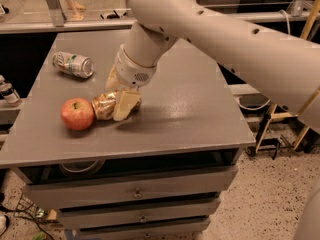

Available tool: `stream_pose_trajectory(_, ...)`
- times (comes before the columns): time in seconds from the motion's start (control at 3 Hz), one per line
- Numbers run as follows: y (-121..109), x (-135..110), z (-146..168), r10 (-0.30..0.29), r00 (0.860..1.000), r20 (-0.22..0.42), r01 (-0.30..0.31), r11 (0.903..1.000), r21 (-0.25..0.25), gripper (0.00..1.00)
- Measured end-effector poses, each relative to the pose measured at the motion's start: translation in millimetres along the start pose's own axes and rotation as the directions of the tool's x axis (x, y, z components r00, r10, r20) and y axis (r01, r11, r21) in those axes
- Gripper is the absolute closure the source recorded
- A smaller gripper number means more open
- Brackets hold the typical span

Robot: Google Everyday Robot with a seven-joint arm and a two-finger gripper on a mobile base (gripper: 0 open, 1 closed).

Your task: Move orange can near apple

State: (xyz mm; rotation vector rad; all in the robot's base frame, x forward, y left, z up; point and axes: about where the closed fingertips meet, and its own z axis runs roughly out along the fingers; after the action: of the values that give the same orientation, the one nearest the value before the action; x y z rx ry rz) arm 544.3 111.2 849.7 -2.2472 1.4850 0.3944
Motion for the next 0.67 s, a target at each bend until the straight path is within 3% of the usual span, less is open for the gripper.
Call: stream_pose_trajectory(0.67,-2.7,20.8,-28.7,0.016,1.000,-0.003,-0.016,0.9981,0.060,0.00)
